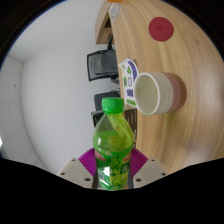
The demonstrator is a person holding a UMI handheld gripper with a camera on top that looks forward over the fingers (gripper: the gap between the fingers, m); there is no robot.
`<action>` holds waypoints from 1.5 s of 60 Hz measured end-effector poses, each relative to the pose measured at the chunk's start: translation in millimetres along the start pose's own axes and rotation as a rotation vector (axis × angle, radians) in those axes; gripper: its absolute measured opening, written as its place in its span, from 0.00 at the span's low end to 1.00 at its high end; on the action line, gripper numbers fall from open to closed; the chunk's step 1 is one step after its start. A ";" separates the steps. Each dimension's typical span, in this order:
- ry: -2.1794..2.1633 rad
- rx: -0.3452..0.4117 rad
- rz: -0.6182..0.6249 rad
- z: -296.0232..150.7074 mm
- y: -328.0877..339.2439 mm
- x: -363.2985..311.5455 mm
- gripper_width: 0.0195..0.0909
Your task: Pour water
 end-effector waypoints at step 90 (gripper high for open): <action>1.539 0.546 0.351 -271.7 48.5 12.3 0.34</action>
Point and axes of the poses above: the point between the fingertips, and its own axes, seen from behind it with the camera up: x to the right, z down, y backward, against the way the camera looks, the point moved 6 cm from there along y, backward, against the way the camera looks, and after that the axes turned 8 degrees about z, right-handed, at the moved point
